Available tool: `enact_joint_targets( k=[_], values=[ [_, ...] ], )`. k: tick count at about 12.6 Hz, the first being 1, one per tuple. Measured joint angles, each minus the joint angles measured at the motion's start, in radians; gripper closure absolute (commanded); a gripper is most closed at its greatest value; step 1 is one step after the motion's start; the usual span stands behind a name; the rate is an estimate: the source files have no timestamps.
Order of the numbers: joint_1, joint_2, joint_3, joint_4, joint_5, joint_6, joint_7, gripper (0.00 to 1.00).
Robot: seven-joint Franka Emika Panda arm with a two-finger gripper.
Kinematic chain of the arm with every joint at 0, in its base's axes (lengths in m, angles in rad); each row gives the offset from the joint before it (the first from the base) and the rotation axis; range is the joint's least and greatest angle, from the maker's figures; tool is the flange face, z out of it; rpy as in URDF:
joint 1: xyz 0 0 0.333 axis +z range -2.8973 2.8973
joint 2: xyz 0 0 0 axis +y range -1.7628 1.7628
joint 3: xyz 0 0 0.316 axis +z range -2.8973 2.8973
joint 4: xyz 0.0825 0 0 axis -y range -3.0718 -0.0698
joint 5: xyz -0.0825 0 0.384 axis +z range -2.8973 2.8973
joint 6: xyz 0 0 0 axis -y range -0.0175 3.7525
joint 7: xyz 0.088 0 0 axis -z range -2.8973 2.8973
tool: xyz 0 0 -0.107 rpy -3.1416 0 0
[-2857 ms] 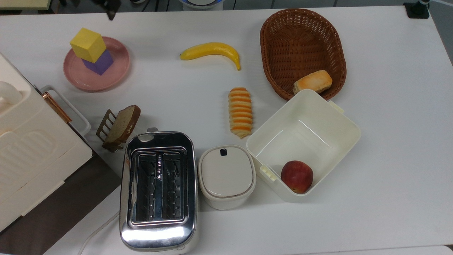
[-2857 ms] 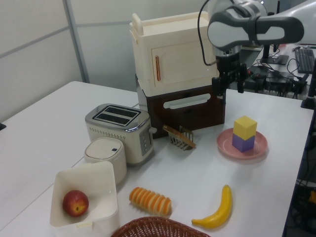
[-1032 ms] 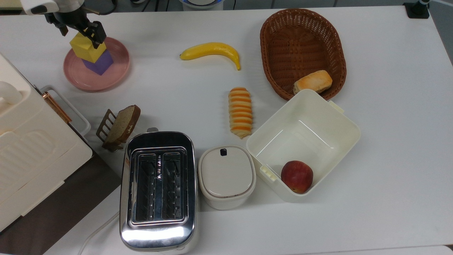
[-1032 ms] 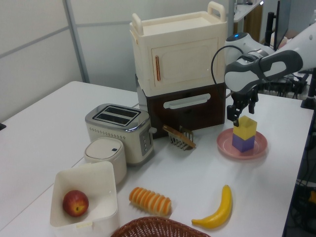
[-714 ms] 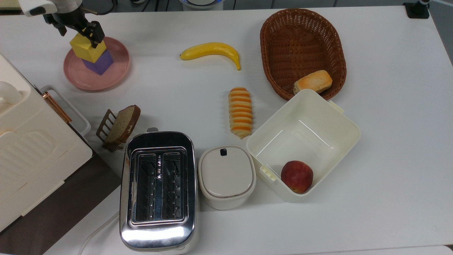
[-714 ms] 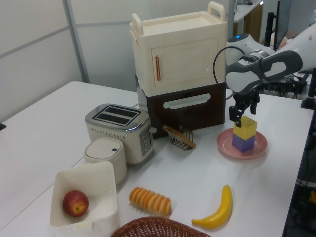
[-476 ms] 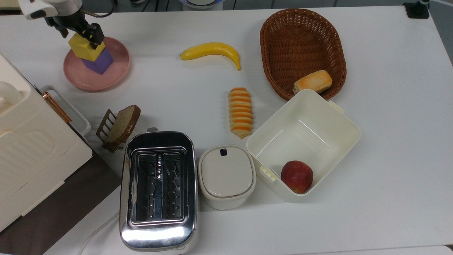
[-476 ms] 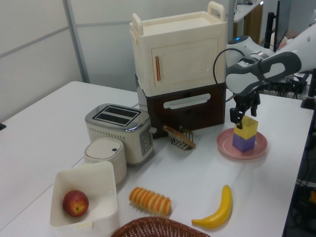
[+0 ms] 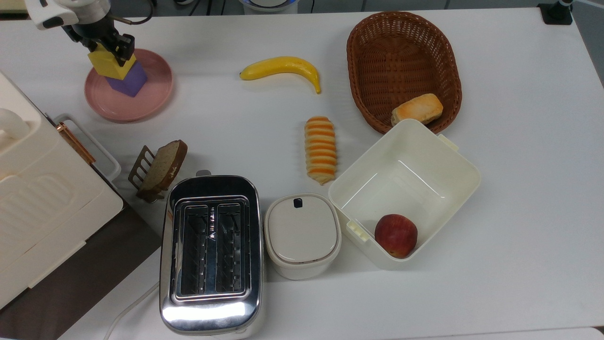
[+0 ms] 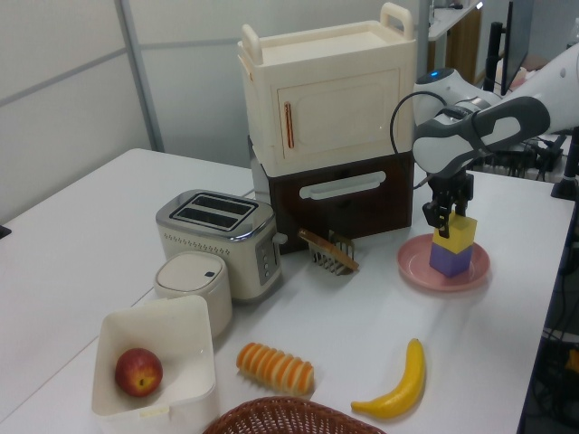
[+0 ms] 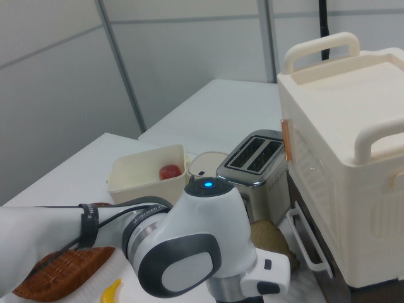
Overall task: Put the yellow cube on the table
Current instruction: 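Close the gripper on the yellow cube and lift it, then carry the yellow cube off the plate toward the banana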
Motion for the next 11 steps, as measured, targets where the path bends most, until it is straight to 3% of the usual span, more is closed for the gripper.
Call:
enact_joint_targets(
  k=[4,7,11],
  values=[
    [0.006,-0.019,0.014,0.006,0.0,0.0,-0.008,0.75],
    [0.025,-0.066,0.076,0.016,0.0,-0.014,-0.005,0.75],
    [0.08,-0.077,0.151,0.042,0.0,-0.034,0.099,0.75]
  ],
)
